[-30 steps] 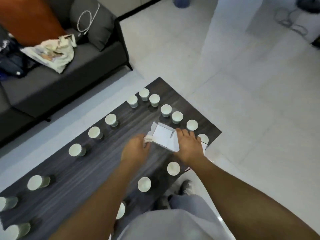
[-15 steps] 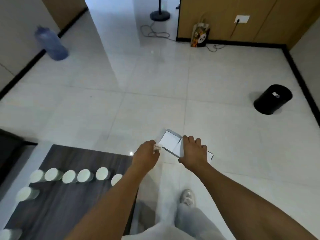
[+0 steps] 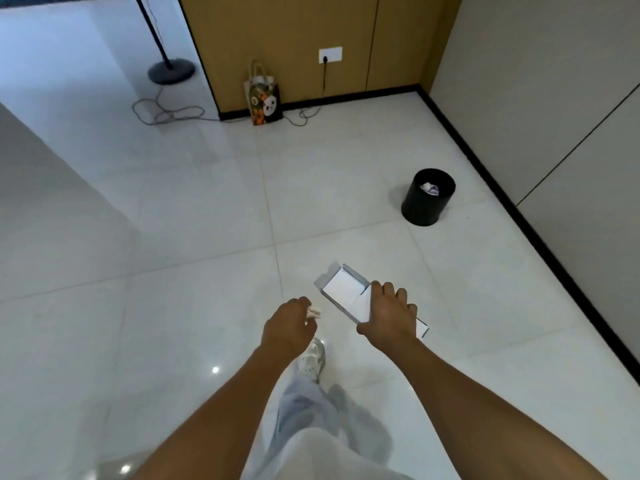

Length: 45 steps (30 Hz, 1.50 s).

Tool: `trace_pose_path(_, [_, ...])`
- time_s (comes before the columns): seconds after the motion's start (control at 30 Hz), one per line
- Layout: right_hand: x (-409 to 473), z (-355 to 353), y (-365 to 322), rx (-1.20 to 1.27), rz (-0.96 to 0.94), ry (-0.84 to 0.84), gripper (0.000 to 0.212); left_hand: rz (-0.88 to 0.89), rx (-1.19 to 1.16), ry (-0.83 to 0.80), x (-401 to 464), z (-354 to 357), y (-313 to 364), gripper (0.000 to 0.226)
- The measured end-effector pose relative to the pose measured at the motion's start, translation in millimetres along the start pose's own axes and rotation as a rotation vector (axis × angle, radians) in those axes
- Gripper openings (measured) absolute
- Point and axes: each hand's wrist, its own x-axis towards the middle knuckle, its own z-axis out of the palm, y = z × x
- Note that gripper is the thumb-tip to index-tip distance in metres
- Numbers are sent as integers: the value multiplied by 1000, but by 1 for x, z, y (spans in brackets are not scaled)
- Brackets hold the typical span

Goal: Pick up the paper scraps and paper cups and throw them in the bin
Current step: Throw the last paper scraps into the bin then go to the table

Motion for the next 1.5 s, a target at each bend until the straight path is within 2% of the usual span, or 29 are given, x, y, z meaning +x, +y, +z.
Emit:
trace_pose_path(0.1, [62,-20,15,28,72,10,74,34,50,-41,76,-9,21,12])
trace_pose_path(0.47, [266,-109,63,163,295,28,82,234,206,-208,331,-44,132,15])
trace_pose_path(0.6, [334,-133,111,193,374,19,82,304,236,-286,415,-23,188,16])
trace_pose_path(0.8, [450,-166,200,220,419,49,76,333,279,-303,543,21,278,16])
trace_pose_path(1.03, [569,-209,282,230,458,41,80,357,299,-348,664,58,374,21])
trace_pose_path(1.37, [708,-226,356,367,635,5,73,395,439,-512,829,100,440,31])
trace_pose_path(1.5, [771,-231,373,397,690,47,76,471,461,-542,896,113,463,33])
